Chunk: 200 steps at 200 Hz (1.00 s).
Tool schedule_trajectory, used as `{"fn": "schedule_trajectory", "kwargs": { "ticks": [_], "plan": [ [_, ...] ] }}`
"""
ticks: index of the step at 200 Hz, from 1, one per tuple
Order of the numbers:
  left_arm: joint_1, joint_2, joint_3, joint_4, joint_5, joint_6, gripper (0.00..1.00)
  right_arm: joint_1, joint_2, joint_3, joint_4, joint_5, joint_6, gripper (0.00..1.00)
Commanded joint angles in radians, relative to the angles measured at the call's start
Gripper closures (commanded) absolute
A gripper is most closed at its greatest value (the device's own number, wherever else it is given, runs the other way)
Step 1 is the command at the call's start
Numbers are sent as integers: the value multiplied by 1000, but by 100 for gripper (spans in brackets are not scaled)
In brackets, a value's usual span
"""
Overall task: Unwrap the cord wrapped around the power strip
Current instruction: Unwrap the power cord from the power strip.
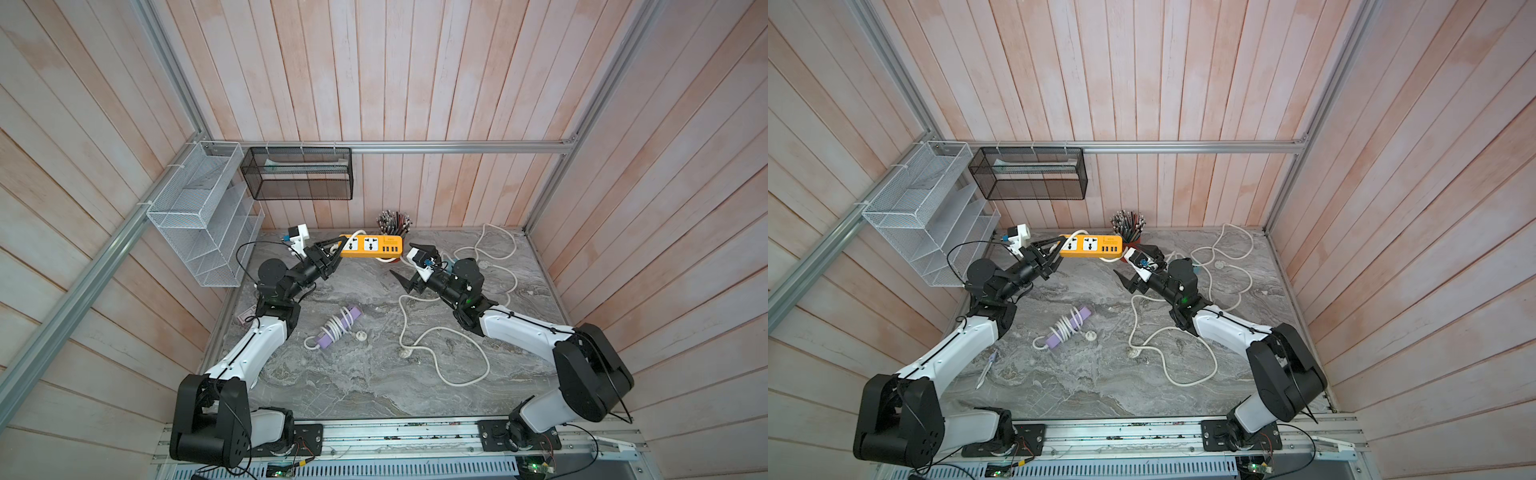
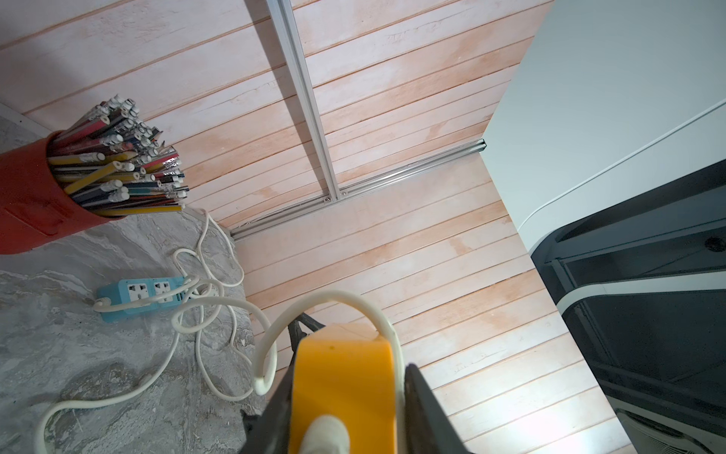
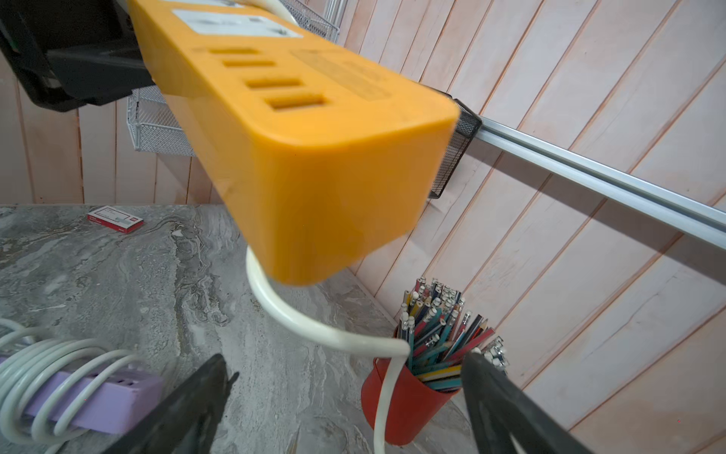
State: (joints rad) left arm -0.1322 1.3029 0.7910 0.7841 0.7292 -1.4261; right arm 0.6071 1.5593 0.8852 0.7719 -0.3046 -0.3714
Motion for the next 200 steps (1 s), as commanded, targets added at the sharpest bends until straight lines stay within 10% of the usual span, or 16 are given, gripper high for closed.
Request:
{"fn": "schedule_trajectory", "kwargs": {
  "ticks": [1,33,97,200],
  "plan": [
    [-9,-34,9,19,12,-10,100,13,41,36,91,-16,-19,10],
    [-22,-35,4,26,6,-19,100,19,88,71,116,-26,-11,24],
    [-22,-33,4,51,1,-41,100,25,101,77,94,-20,14,100],
    [-20,-34,-11,42,38,-38,100,-147,55,55,53,-42,329,100]
  ]
}}
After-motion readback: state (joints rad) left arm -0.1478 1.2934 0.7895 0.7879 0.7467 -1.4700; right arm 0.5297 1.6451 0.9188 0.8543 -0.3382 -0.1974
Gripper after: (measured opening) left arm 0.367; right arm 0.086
